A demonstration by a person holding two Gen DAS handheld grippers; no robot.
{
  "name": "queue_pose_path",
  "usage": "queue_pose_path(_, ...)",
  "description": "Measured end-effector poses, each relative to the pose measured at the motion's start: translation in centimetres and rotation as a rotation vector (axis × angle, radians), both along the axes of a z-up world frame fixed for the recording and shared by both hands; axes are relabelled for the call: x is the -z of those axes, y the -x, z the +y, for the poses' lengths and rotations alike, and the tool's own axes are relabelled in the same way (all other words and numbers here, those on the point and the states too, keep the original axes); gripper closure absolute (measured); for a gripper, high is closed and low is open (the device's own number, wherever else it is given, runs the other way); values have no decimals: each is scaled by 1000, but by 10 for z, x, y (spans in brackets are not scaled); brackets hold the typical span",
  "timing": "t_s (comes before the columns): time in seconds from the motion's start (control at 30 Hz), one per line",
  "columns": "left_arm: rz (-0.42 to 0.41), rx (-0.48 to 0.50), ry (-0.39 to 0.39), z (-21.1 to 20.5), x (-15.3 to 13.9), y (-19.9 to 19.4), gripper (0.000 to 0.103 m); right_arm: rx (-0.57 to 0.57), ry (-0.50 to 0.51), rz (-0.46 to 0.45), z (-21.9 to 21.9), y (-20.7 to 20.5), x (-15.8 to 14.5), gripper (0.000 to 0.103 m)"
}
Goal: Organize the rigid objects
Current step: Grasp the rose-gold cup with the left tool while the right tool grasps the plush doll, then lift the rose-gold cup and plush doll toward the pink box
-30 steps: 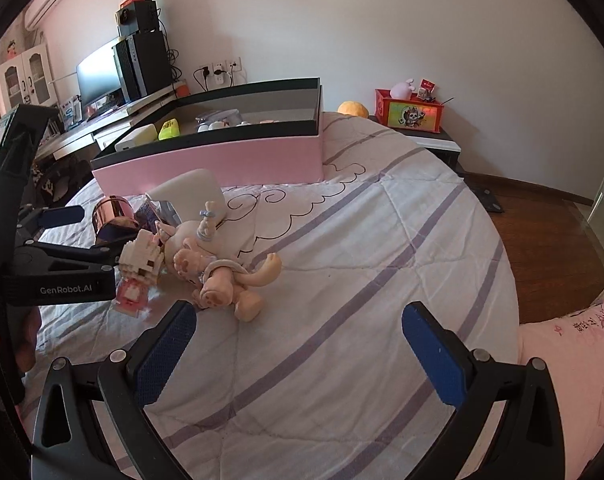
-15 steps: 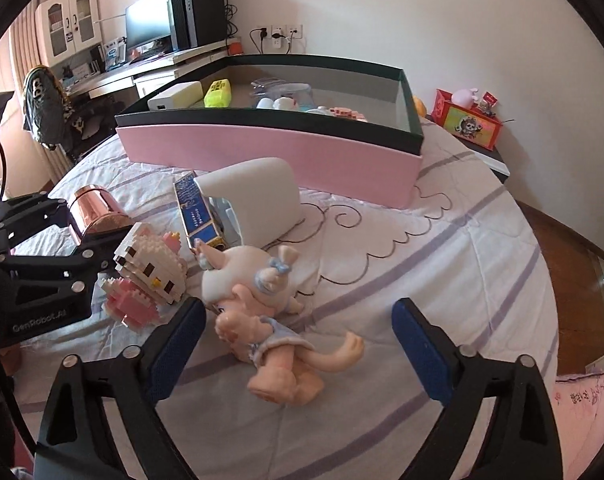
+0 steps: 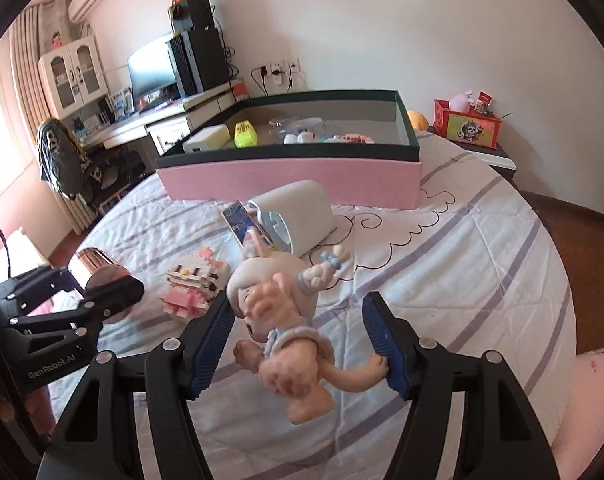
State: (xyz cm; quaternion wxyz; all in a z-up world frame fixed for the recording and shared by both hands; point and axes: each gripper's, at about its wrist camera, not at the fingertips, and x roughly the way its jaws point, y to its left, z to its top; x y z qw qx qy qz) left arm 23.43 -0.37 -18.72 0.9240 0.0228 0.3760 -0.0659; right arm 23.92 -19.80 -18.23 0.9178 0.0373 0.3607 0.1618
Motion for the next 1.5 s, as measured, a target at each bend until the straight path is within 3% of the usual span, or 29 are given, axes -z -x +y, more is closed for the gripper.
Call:
queue_pose_path(0.03, -19, -8, 11, 0, -5, 6, 48, 11, -16, -17, 0, 5, -5, 43)
queue_pose_path(0.07, -29, 0, 18, 0, -11, 10, 48, 18, -21, -27, 1, 11, -9, 61)
queue_pose_path(0.2, -70, 10, 7, -4, -25, 28, 48, 19, 28, 1, 14, 16, -5, 61)
queue_pose_path(0.4, -73, -11, 29, -1, -27, 41, 48, 43, -31, -30, 5, 33, -7, 62)
queue_pose_path(0.63, -157, -38, 55, -4, -58, 58, 48, 39, -15, -206, 23, 68, -55, 62)
queue_pose_path(0.93, -366, -66, 40, -7, -129, 108, 48, 36, 41, -428, 40, 121, -127, 62)
queue_pose_path(1.1, -458, -90, 16, -9, -156, 133, 48, 36, 51, -493, 45, 142, -151, 62)
queue_pose_path(1.5, -566, -116, 11, -2, -188, 175, 48, 44, 76, -588, 53, 180, -184, 62)
